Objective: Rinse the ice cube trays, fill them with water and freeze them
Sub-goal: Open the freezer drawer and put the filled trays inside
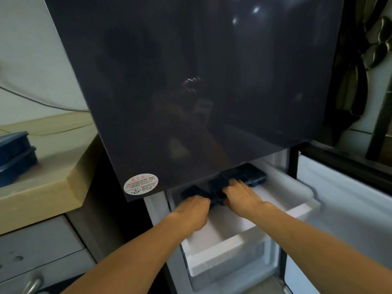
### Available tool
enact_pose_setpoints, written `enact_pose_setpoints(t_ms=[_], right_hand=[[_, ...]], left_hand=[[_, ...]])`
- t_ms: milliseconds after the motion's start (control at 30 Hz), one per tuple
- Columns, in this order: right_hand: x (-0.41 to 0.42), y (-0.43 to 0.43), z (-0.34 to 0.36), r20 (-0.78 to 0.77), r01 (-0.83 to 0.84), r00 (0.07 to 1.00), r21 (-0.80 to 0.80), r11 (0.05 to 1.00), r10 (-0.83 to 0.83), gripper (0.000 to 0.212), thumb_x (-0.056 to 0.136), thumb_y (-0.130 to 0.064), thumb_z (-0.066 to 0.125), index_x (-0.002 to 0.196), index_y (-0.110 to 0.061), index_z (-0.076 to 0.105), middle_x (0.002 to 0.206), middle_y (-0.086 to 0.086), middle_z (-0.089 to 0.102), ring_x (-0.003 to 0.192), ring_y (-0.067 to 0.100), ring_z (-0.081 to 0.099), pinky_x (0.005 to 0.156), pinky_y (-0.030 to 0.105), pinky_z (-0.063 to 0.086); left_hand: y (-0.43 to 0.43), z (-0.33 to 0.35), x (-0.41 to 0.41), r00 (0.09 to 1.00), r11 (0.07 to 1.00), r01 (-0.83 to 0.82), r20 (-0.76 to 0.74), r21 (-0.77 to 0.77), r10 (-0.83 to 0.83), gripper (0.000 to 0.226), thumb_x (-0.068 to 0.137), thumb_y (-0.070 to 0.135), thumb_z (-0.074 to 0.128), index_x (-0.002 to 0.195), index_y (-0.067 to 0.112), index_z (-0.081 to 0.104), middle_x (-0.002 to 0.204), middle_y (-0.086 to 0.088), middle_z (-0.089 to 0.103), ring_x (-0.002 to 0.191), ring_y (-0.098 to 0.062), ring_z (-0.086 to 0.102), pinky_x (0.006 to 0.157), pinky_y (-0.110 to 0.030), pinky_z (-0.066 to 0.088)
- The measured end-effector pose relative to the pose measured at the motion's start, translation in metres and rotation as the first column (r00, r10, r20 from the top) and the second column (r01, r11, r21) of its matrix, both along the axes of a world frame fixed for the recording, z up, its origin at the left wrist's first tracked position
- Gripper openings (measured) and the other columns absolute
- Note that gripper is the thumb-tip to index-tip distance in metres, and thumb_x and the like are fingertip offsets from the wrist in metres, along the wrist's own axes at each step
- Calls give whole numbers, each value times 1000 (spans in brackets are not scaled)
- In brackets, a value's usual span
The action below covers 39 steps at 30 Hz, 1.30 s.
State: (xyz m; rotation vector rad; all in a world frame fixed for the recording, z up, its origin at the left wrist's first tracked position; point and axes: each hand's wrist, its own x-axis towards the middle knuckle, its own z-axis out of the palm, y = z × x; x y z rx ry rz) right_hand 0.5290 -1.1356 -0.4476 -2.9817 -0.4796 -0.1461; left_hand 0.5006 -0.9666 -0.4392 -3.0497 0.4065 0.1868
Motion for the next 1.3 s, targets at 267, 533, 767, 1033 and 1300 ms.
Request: enact_pose_setpoints(t_ms=[267, 533, 767, 1033, 1300], right_hand=[[-14, -17, 7, -88, -36, 995, 156, 987, 50, 27, 99, -23, 61, 122, -10, 65, 128, 15, 63, 110, 33, 62, 91, 44, 54], [-74, 0, 29, 5, -85, 996, 266, 960, 87, 20, 101, -33, 58, 92, -18, 68, 98, 1, 66, 89, 25, 62, 74, 37, 51], [-140, 66, 82, 219, -226, 964, 358, 906, 154, 34, 98, -30, 56, 66, -19, 57, 66, -3, 60, 63, 20, 51, 60, 38, 43], [-208, 187, 172, 464, -515, 835, 472, 716, 295, 39, 97, -44, 63, 61, -29, 62, 55, -13, 58, 55, 9, 56, 57, 27, 43], [-196, 331, 234, 497, -429, 835, 318, 845, 237, 63, 89, -63, 62, 133, -18, 55, 126, 6, 56, 107, 28, 60, 80, 40, 47]], left_hand=[[8, 10, 18, 995, 998, -40, -92, -57, 35, 36, 97, 13, 49, 133, 11, 48, 137, -13, 53, 121, -32, 55, 95, -35, 45], [16, 29, -38, 999, 984, 38, 10, -175, -37, 49, 100, 19, 50, 149, 23, 40, 151, -3, 44, 131, -28, 51, 107, -43, 45], [90, 59, -143, 949, 973, 85, 313, -213, -14, 26, 103, 32, 39, 115, 26, 61, 119, 2, 65, 108, -27, 63, 91, -44, 52], [212, 94, -243, 802, 934, 71, 577, -349, 155, 47, 92, 60, 33, 93, 28, 67, 88, 12, 70, 81, -15, 65, 71, -36, 54], [305, 136, -304, 642, 909, -39, 686, -416, 342, 55, 92, 63, 32, 78, 21, 64, 66, 6, 66, 62, -19, 61, 60, -38, 52]])
